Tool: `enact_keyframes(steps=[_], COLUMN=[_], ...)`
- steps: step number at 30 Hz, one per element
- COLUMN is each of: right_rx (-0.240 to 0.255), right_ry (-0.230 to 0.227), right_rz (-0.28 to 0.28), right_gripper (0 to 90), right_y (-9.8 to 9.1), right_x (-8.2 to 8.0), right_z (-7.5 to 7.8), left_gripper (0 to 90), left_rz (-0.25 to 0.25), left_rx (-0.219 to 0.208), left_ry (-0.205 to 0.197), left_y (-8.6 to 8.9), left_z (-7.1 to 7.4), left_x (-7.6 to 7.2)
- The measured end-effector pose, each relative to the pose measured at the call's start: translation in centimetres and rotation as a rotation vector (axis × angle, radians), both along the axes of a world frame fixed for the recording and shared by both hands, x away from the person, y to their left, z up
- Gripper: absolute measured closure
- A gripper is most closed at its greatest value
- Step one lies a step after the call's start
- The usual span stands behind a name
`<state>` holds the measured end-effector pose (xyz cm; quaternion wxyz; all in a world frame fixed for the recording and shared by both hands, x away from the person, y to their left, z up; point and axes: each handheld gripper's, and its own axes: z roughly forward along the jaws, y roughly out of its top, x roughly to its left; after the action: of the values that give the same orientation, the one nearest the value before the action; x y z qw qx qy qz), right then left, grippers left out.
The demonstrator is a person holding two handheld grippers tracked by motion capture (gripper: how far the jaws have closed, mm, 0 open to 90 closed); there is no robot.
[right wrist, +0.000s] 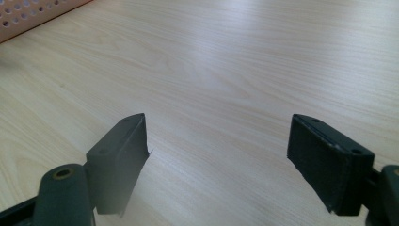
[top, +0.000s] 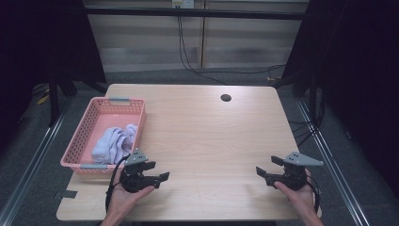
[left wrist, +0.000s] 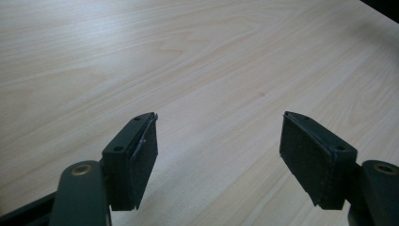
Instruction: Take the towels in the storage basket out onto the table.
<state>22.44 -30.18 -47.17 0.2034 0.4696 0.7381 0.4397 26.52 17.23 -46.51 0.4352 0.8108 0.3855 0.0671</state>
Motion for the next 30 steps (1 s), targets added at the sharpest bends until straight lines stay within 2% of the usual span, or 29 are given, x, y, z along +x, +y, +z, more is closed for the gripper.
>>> enact_keyframes(steps=[8,9,10,12,14,17,22,23,24,27,30], right_rx=[0.004,0.014,0.013,0.005,0.006,0.012,0.012,0.016,0.017,0.017,0.018], right_ry=[0.012,0.011,0.016,0.013,0.013,0.013,0.011,0.012,0.015,0.018,0.022], right_rz=[0.013,0.020,0.028,0.035,0.032,0.022,0.018,0.025,0.029,0.035,0.042], right_gripper=[20.5,20.5,20.5,20.5,20.4,20.4,20.1,20.1,20.1,20.1,20.1], right_y=[0.1,0.1,0.1,0.1,0.0,-0.1,-0.2,-0.2,-0.1,0.0,0.0], right_x=[0.0,0.1,0.1,0.2,0.2,0.3,0.3,0.3,0.3,0.3,0.3], right_z=[0.0,0.0,0.0,0.0,0.0,0.1,0.1,0.0,0.0,0.0,0.0], left_gripper=[24.5,23.8,24.3,25.0,25.4,27.7,30.9,30.9,30.8,30.2,28.4], left_rz=[-0.027,-0.054,-0.057,-0.048,-0.017,0.035,0.065,0.073,0.082,0.100,0.123], left_rx=[0.004,0.023,0.035,0.032,0.005,0.006,0.006,0.019,0.009,0.018,0.038], left_ry=[-0.022,-0.035,-0.043,-0.045,-0.039,-0.046,-0.055,-0.065,-0.066,-0.073,-0.067], left_y=[0.5,0.9,1.1,1.5,2.2,3.3,4.0,4.3,4.5,5.5,6.6], left_z=[1.0,1.4,1.7,1.9,2.2,2.7,3.2,3.5,3.7,4.4,5.1], left_x=[0.0,0.1,0.3,0.4,0.6,0.8,1.0,1.1,1.2,1.6,2.2])
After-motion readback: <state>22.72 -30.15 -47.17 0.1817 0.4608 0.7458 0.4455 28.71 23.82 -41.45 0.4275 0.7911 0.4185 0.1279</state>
